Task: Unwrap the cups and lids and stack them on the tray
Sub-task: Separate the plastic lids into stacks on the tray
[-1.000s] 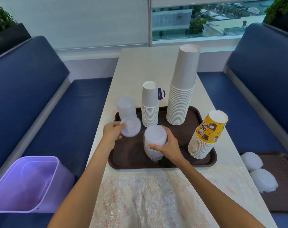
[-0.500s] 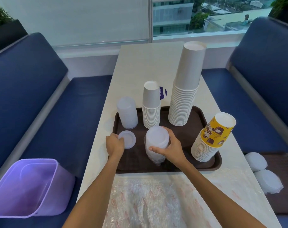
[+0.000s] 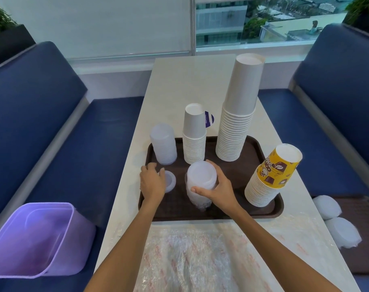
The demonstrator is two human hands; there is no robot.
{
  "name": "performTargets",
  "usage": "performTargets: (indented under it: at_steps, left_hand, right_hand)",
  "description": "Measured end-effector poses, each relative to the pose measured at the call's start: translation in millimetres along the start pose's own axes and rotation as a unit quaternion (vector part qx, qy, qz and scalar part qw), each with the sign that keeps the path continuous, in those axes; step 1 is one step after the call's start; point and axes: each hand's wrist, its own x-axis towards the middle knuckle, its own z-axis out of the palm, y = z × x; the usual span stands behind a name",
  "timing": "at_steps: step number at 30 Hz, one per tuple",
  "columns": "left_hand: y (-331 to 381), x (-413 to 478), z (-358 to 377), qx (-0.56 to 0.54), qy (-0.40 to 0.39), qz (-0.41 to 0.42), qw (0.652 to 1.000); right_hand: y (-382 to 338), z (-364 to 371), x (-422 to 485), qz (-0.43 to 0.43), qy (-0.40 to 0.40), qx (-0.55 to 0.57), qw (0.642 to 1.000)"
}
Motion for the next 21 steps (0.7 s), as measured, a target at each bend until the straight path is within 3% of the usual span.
performTargets:
  at_steps: [3, 6, 12, 21]
  left_hand:
    - [25, -7, -15, -0.12, -0.051, 0.086, 0.988]
    - [50, -16, -30, -0.155, -0.15, 0.156, 0.964]
    - [72, -16, -27, -0.046, -0.255, 0.209, 0.943]
    - [85, -13, -17, 0.043, -0.243, 0.214, 0.945]
  right_hand:
    - [-1, 1, -1, -0.003, 0.002, 0.004, 1.0]
    - [-1, -2, -4, -0.011, -0.003, 0.005, 1.0]
    - [-1, -6, -4, -0.013, 0.005, 0.012, 1.0]
    - [-1, -13, 6, -0.002, -0.004, 0.007, 1.0]
